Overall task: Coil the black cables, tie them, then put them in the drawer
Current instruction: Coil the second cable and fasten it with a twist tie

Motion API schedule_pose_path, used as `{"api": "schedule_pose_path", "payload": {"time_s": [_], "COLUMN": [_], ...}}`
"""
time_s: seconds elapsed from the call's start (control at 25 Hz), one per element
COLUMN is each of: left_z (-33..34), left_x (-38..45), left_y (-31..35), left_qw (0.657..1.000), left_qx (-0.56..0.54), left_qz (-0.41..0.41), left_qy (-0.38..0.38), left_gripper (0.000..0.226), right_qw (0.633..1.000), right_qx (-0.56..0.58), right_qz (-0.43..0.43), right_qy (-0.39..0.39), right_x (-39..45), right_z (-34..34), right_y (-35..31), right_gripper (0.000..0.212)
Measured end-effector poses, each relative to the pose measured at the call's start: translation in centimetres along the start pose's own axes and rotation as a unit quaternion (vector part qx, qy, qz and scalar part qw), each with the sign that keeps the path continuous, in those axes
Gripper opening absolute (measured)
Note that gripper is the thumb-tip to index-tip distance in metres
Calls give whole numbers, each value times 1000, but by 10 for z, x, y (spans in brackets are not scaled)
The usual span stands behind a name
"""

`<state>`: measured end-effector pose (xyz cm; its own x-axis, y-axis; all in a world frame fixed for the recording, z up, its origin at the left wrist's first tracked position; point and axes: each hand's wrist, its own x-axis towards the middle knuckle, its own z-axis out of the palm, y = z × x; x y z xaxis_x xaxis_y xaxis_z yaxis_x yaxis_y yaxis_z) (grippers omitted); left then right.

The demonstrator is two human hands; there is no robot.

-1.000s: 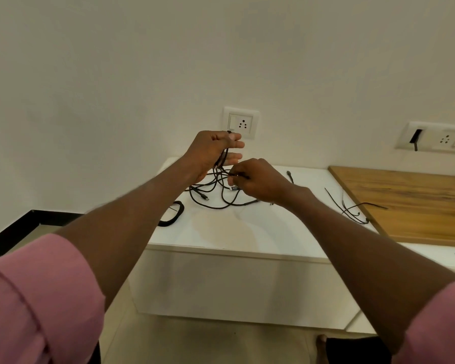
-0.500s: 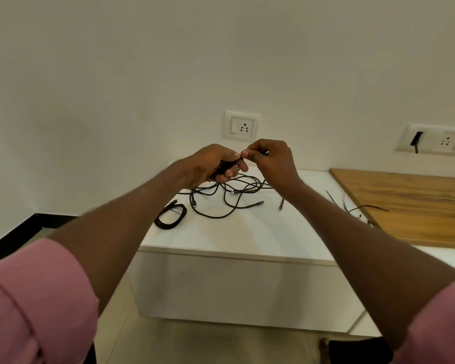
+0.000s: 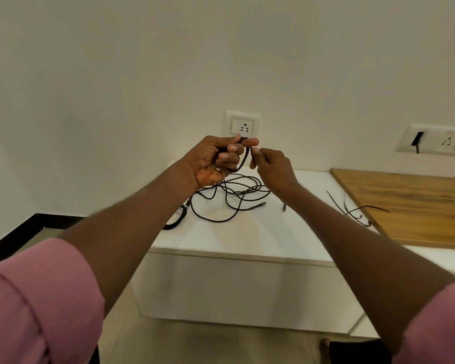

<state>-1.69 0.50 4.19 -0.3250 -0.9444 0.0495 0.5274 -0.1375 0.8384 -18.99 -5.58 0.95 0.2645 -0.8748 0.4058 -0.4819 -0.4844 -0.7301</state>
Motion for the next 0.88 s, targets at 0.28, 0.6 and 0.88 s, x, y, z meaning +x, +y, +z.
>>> {"api": "schedule_pose_path", "payload": {"time_s": [0.28, 0.6, 0.88], "left_z": [5, -3, -6], "left_x": [4, 11, 7], "left_y": [1, 3, -5], "left_qw": [993, 964, 844], "left_qx": [-79, 75, 448], "left_qz": [85, 186, 167], "left_qy": [13, 173, 241], "left_gripper": [43, 34, 33], "right_qw": [996, 956, 963], "right_qx": [-58, -167, -107], "right_qz": [-13, -144, -180], "right_qy": [-69, -191, -169], "right_x": [-8, -19, -12], "right_z": [12, 22, 15], "right_y": [2, -7, -15], "right_gripper": [49, 30, 18]}}
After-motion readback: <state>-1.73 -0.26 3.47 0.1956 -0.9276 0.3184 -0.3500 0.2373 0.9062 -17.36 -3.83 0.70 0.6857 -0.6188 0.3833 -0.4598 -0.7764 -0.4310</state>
